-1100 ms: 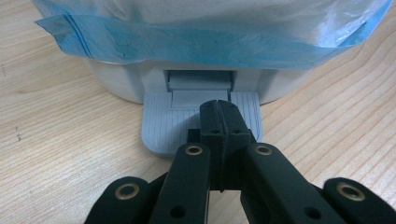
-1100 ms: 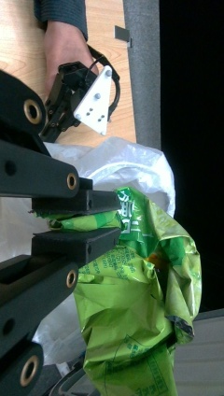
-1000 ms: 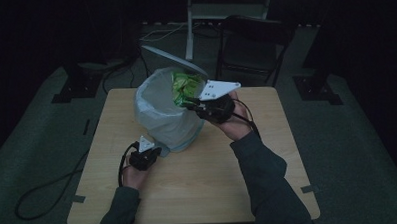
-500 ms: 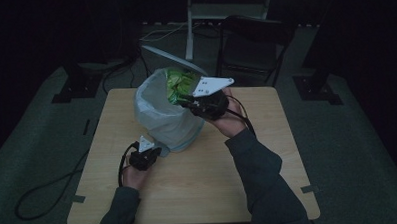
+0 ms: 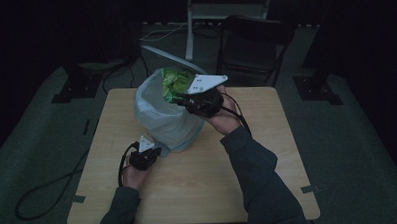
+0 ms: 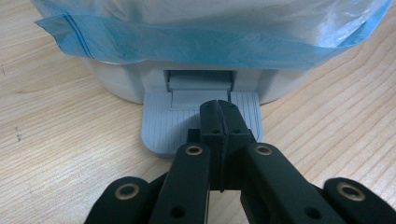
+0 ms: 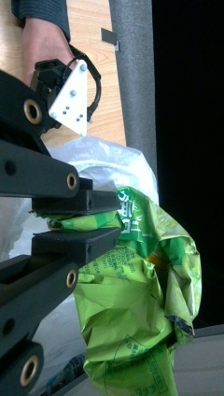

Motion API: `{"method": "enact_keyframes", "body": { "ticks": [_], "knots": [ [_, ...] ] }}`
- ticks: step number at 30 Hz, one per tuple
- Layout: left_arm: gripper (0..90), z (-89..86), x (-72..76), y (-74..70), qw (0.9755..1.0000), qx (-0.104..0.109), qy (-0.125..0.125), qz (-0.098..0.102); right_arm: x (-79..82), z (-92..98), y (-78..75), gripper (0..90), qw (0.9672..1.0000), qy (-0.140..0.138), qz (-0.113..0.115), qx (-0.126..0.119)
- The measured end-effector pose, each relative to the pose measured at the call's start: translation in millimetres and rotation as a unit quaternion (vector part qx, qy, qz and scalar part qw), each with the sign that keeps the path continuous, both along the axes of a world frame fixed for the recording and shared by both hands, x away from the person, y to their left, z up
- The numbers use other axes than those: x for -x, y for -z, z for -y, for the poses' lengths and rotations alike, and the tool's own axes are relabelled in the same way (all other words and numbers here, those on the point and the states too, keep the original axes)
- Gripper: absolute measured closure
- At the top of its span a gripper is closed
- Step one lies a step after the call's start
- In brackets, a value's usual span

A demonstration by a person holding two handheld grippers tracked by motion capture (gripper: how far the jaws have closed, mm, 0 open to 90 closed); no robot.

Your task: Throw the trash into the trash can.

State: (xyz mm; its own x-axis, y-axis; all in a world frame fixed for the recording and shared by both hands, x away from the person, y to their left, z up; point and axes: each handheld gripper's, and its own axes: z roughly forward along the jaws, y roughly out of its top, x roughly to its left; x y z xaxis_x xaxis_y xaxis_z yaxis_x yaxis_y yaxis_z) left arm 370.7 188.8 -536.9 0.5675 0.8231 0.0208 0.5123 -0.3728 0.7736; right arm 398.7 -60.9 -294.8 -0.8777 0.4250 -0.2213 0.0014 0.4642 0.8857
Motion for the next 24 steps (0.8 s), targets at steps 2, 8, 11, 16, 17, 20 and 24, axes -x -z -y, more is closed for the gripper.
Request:
{"method": "enact_keyframes", "body": {
  "ticks": [2, 8, 11, 16, 17, 20, 24],
  "knots": [
    [90.0, -0.1, 0.0, 0.0, 1.0, 0.0, 0.0, 0.0, -0.9, -0.2, -0.1, 81.3, 1.0, 0.0, 0.001, 0.001],
    [90.0, 0.3, 0.1, 0.1, 1.0, 0.001, -0.001, 0.001, -5.9, -4.6, -0.9, 81.3, 1.0, 0.002, -0.003, -0.002],
    [90.0, 0.0, 0.0, 0.0, 1.0, 0.0, 0.0, 0.0, -8.0, -7.5, -0.8, 81.2, 1.0, 0.002, -0.006, 0.0],
    [90.0, 0.2, 0.1, 0.1, 1.0, 0.001, 0.0, 0.001, -12.1, -11.4, -0.7, 81.2, 0.9999, 0.004, -0.01, 0.001],
    [90.0, 0.1, 0.0, 0.1, 1.0, 0.0, 0.0, 0.001, -13.1, -12.1, -0.8, 81.3, 0.9999, 0.004, -0.01, 0.001],
    [90.0, 0.3, 0.1, 0.2, 1.0, 0.001, -0.001, 0.001, -15.2, -14.2, -1.0, 81.2, 0.9999, 0.005, -0.011, 0.003],
    [90.0, 0.1, 0.0, 0.1, 1.0, 0.0, 0.0, 0.001, -18.2, -15.9, -0.5, 81.2, 0.9999, 0.005, -0.013, 0.001]
  ]
}}
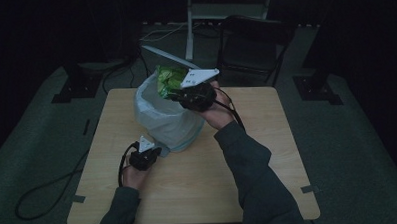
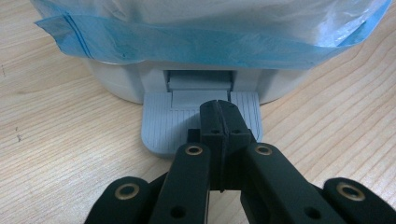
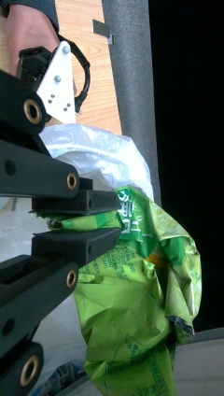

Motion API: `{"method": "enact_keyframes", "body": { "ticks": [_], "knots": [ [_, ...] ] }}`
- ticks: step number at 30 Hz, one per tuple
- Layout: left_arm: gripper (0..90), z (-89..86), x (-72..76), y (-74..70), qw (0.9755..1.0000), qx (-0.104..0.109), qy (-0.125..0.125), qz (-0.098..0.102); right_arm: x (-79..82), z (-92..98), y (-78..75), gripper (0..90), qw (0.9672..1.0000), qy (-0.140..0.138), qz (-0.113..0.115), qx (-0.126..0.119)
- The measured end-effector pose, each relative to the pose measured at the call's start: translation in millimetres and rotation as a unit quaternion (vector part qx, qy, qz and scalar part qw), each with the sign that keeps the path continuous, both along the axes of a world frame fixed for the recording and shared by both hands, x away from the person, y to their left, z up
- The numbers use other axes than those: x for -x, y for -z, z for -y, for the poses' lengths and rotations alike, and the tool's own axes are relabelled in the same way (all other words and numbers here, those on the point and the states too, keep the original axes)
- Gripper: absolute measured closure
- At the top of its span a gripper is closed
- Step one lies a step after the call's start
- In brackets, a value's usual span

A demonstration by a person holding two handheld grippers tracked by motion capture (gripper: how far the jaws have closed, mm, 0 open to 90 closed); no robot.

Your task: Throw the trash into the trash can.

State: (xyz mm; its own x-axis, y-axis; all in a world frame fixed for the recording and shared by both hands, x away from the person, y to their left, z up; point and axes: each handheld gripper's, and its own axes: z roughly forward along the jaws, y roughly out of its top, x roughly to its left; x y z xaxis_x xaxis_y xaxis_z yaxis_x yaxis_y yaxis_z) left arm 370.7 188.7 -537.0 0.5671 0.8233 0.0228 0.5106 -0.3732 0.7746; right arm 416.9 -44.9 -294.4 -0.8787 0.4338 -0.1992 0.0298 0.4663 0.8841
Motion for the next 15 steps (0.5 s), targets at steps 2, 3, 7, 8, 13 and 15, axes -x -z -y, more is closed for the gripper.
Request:
{"method": "enact_keyframes", "body": {
  "ticks": [2, 3, 7, 8, 13, 15],
  "knots": [
    [90.0, 0.1, 0.0, 0.0, 1.0, 0.001, 0.0, 0.0, -1.9, -1.0, 1.1, 80.7, 1.0, 0.001, -0.002, 0.001],
    [90.0, 0.2, 0.0, 0.1, 1.0, 0.001, -0.001, 0.0, -3.2, -1.3, 1.6, 77.9, 1.0, 0.004, -0.005, 0.001],
    [90.0, 0.1, 0.0, -0.1, 1.0, 0.0, 0.001, -0.001, -5.8, 0.2, 3.2, 56.5, 0.9998, 0.014, -0.012, -0.011],
    [90.0, 0.1, 0.0, -0.1, 1.0, 0.0, 0.001, -0.001, -4.9, 1.4, 2.8, 55.0, 0.9997, 0.012, -0.012, -0.015],
    [90.0, -0.3, -0.1, -0.1, 1.0, 0.0, 0.002, -0.001, 3.6, 11.5, 0.6, 53.4, 0.9996, 0.013, -0.002, -0.025],
    [90.0, -0.4, -0.1, 0.0, 1.0, 0.001, 0.002, -0.001, 5.7, 16.2, 1.2, 53.2, 0.9996, 0.012, -0.001, -0.027]
  ]
}}
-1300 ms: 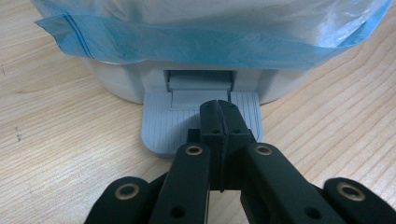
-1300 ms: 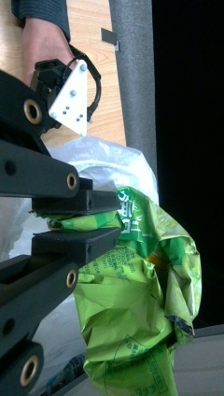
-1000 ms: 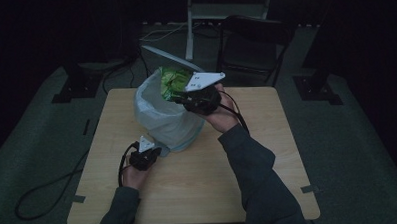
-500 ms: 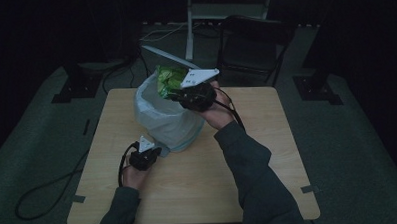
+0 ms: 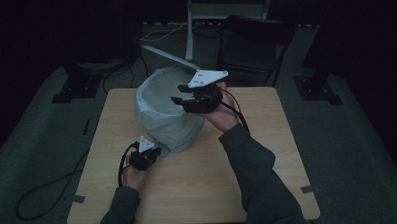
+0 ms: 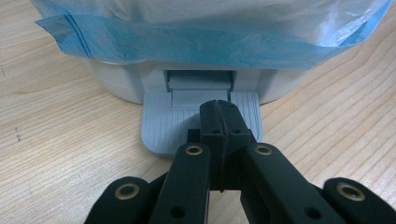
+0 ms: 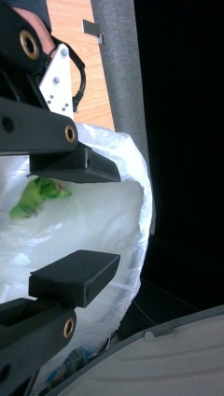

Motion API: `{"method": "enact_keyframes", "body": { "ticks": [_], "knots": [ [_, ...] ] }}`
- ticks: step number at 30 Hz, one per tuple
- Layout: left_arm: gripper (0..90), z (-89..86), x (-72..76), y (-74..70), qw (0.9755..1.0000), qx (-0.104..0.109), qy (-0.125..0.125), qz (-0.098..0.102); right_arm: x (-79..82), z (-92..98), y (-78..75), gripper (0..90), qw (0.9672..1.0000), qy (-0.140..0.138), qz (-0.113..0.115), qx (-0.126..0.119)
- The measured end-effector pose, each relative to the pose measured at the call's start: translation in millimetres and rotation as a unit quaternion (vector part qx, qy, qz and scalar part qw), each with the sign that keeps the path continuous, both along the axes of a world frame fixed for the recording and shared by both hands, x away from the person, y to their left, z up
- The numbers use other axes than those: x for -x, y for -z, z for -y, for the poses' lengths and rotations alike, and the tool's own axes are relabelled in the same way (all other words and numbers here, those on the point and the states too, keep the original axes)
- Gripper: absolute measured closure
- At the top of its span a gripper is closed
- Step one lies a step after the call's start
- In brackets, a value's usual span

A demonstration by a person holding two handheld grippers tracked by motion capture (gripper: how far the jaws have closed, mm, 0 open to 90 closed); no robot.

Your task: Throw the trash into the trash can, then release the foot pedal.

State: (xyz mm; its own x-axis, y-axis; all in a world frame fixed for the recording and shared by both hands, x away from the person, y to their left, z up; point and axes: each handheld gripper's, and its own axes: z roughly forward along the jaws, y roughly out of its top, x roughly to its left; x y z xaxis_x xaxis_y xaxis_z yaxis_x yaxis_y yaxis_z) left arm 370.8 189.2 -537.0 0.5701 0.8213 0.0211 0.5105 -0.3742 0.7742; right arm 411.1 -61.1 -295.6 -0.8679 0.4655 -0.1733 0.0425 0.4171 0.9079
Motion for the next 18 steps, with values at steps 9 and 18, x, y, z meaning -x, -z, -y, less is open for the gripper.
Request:
{"method": "enact_keyframes", "body": {
  "ticks": [9, 18],
  "knots": [
    [90.0, 0.3, 0.2, 0.1, 1.0, 0.0, -0.001, 0.001, 8.2, 12.2, 8.7, 52.7, 1.0, -0.004, 0.0, -0.005],
    [90.0, -0.1, 0.2, 0.3, 1.0, 0.001, -0.001, 0.0, 10.7, 18.2, 12.2, 52.3, 1.0, -0.001, 0.0, -0.005]
  ]
}}
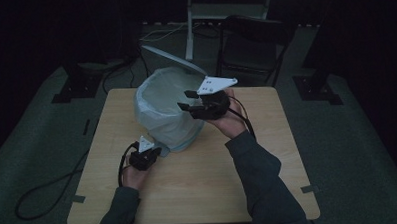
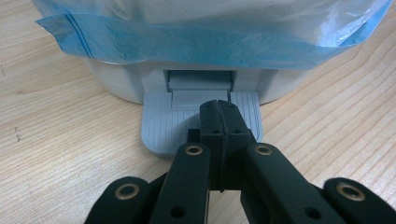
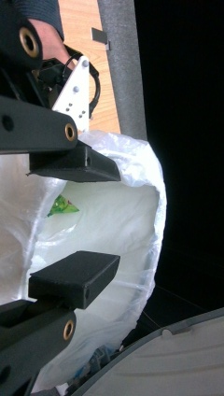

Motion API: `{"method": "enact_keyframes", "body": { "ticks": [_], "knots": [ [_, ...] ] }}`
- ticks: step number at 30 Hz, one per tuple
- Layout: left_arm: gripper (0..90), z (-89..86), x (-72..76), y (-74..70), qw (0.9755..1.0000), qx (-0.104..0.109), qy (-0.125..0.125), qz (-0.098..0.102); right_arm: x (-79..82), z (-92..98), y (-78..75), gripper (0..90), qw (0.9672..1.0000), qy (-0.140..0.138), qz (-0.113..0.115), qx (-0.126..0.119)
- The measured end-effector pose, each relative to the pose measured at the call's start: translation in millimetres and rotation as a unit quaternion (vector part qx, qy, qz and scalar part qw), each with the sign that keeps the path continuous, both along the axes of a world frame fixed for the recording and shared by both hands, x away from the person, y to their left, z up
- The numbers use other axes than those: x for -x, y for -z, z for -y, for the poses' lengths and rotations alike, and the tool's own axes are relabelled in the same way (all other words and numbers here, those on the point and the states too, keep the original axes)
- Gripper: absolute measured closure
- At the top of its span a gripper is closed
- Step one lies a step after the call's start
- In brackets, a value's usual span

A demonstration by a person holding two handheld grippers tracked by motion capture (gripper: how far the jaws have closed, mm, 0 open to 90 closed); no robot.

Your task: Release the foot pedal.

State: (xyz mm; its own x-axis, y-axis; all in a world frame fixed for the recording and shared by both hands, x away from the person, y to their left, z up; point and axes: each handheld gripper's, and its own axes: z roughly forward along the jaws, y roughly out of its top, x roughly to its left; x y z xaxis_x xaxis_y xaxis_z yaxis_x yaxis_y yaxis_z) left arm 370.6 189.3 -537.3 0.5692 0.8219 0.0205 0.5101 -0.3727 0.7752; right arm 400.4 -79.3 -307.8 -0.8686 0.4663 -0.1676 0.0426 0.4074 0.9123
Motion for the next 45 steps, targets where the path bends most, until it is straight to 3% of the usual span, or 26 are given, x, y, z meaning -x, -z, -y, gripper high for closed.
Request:
{"method": "enact_keyframes", "body": {
  "ticks": [10, 20, 26, 33, 36, 45],
  "knots": [
    [90.0, 1.1, 0.7, 0.3, 1.0, 0.003, -0.006, 0.001, -1.7, 8.4, 9.6, 50.3, 0.9999, 0.012, -0.005, 0.003],
    [90.0, 0.3, 0.6, 0.5, 0.9999, 0.01, -0.013, -0.001, -2.3, 26.0, 16.7, 49.2, 0.9991, 0.041, -0.011, -0.006],
    [84.7, -6.2, -2.0, -0.4, 0.9988, 0.043, -0.012, -0.02, -3.3, 40.5, 24.4, 49.2, 0.9984, 0.054, -0.017, -0.007],
    [77.5, -6.1, 1.0, -6.1, 0.999, 0.04, -0.004, -0.02, -5.4, 53.8, 28.8, 49.2, 0.9975, 0.068, -0.02, -0.007],
    [71.2, -9.7, 4.4, -10.8, 0.9987, 0.049, 0.002, -0.014, -6.0, 58.1, 30.4, 49.2, 0.9971, 0.073, -0.021, -0.005],
    [62.4, -25.4, 7.5, -16.5, 0.9978, 0.063, -0.02, -0.001, -10.4, 70.0, 41.0, 49.2, 0.9953, 0.091, -0.031, 0.006]
  ]
}}
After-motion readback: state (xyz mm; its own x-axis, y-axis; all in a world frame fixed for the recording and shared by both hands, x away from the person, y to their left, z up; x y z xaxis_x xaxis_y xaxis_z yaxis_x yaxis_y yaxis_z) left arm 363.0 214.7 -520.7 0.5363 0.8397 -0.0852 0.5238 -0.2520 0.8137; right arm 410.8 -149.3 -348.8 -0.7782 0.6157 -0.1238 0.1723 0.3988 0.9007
